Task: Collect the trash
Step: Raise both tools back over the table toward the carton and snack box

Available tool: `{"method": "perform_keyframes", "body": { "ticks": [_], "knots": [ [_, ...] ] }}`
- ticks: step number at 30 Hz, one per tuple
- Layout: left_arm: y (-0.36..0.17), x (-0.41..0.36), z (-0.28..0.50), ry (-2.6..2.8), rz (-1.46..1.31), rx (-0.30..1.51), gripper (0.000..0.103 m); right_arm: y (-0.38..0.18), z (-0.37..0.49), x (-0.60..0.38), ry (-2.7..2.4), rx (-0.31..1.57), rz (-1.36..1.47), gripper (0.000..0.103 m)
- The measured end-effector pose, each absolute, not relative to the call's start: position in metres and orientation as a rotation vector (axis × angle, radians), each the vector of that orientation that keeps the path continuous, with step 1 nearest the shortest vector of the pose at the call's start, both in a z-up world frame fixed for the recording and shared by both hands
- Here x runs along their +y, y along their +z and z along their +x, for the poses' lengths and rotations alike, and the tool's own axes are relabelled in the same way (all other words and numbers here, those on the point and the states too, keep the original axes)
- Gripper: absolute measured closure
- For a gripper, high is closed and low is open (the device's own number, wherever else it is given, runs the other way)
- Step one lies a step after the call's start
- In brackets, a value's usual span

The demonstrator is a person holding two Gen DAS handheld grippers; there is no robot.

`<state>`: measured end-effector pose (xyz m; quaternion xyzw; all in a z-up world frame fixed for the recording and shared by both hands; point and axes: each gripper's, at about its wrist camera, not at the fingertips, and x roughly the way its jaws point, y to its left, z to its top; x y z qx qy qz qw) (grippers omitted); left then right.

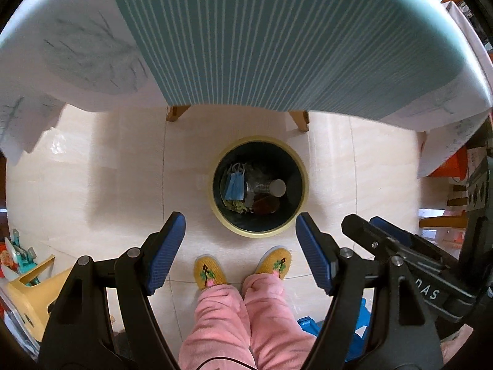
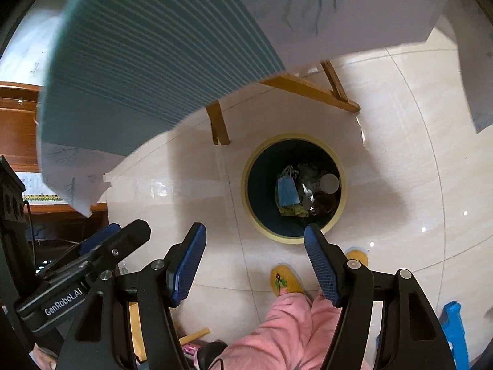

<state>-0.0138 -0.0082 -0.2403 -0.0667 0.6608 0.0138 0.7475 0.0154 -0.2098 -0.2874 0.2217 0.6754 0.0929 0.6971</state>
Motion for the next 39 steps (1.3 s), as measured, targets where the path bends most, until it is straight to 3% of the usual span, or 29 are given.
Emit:
{"method": "perform_keyframes", "body": {
  "ticks": [20, 39],
  "knots": [
    [-0.015, -0.015, -0.031, 0.017, -0.138, 1.181, 0.031, -0.064, 0.013, -0.224, 0.367, 1.294, 0.397, 0.036],
    [0.118, -0.004, 0.014, 0.013, -0.035, 0.975, 0.031, 0.042, 0.08, -0.254, 0.383, 1.067, 0.397, 0.036]
  ]
}}
